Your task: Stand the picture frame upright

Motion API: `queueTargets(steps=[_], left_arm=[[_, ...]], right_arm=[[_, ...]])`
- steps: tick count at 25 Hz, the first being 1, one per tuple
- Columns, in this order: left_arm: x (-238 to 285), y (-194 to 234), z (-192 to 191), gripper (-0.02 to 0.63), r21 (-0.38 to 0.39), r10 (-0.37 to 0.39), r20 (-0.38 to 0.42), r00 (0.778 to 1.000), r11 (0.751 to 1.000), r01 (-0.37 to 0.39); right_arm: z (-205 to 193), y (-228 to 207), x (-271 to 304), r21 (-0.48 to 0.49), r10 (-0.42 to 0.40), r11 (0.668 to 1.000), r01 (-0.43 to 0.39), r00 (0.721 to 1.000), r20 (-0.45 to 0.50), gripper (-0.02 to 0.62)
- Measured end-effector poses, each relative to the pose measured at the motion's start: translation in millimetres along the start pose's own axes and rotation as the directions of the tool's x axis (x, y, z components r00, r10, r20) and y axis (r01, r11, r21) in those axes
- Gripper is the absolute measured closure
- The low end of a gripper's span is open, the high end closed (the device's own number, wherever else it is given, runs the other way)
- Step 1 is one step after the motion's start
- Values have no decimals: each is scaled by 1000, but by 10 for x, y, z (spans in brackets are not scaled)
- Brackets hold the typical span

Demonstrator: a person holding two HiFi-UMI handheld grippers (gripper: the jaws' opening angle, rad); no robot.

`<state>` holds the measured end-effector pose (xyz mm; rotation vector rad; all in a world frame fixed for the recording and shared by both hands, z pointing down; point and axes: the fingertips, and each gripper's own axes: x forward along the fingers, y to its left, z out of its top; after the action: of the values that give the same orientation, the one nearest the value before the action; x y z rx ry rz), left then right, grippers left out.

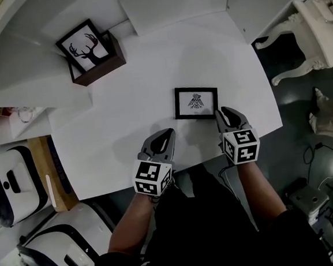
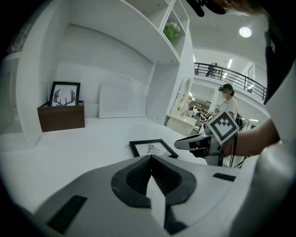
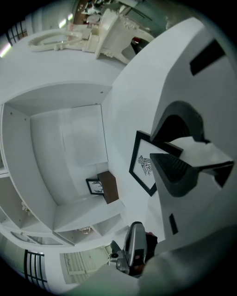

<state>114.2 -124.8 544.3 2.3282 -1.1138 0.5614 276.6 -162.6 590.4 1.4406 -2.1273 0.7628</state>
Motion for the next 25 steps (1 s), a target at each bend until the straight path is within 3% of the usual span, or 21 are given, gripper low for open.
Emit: queueTargets(steps=[9, 25], left_arm=[[-15, 57, -71, 600, -29, 30, -9, 1000, 999, -30], [37, 156, -4, 600, -39, 37, -11, 999, 999, -37]], right_arm=[[-105, -83, 275, 29, -16, 999, 19, 997, -82, 512], [-90, -91, 425, 172, 1, 985, 17, 994, -107, 514]])
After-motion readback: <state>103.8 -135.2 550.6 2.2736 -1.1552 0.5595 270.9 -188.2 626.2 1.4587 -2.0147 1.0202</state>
